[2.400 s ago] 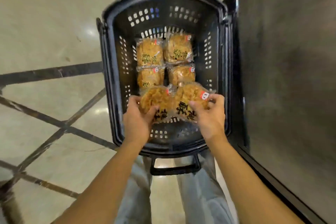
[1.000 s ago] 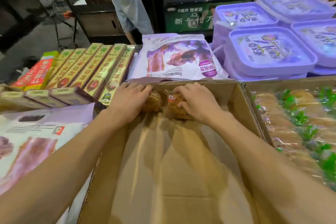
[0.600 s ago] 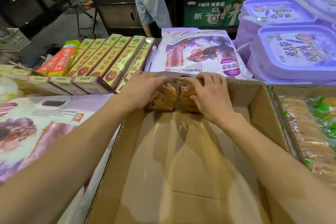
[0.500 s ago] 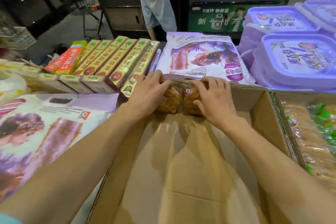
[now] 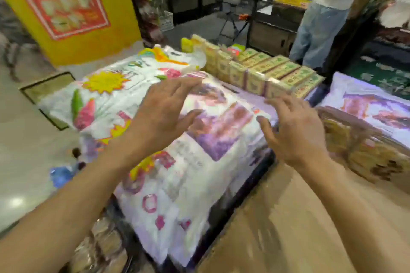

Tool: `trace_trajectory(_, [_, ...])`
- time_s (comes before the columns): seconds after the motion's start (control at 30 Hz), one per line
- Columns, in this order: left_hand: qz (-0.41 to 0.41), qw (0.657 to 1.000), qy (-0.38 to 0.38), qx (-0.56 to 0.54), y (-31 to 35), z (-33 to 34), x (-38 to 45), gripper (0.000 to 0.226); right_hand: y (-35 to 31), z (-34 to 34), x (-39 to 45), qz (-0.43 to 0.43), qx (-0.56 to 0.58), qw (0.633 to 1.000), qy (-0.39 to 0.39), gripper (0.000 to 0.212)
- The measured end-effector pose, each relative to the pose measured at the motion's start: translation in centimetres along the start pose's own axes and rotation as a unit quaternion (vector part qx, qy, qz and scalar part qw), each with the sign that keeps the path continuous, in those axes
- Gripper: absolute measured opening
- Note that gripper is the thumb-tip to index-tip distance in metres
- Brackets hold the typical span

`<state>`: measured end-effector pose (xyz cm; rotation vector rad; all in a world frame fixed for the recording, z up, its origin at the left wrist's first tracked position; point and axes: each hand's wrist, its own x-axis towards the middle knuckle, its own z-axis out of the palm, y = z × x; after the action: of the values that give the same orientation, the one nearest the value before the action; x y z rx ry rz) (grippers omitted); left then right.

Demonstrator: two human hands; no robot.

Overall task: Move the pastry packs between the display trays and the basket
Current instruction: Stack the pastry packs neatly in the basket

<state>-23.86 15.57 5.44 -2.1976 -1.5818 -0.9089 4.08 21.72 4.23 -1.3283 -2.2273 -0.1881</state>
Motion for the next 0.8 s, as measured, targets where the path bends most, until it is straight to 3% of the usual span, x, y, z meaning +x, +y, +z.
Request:
trace_trajectory(0.1, [-0.155, 0.985, 0.015, 0.073, -8.5, -10.9, -13.9, 0.050, -15.6, 2.1, 3.0, -0.130, 0.072, 0.989, -0.008, 0.040])
trace_trajectory(0.2, [-0.322, 0.942, -0.004, 0.098, -13.7, -19.0, -28.7, 0.054, -32.3, 5.8, 2.0, -0.232, 0.143, 0.961, -0.040, 0.041])
trace_trajectory(0.37, [-0.496, 0.857, -0.118, 0.079, -20.6, -22.8, -48.9, 0.064, -53.1, 17.7, -7.6, -0.306, 0.175, 0.905, -0.237, 0.045])
trace_trajectory(0.47, [-0.559, 0.806, -0.191, 0.025, -23.5, -20.2, -57.3, 0.064, -57.8, 26.6, -14.2, -0.324, 0.132, 0.865, -0.358, 0.047])
trace_trajectory(0.63, [-0.612, 0.755, -0.223, -0.080, -27.3, -7.7, -67.2, 0.048, -57.3, 41.7, -23.5, -0.238, 0.084, 0.823, -0.508, 0.056])
trace_trajectory(0.7, [-0.666, 0.705, -0.210, -0.126, -28.1, -0.5, -71.1, 0.049, -55.7, 48.1, -27.2, -0.173, 0.062, 0.813, -0.553, 0.060])
trace_trajectory(0.8, [-0.772, 0.597, -0.134, -0.173, -28.8, 10.3, -77.0, 0.049, -53.6, 58.3, -33.2, -0.063, 0.059, 0.800, -0.594, 0.066])
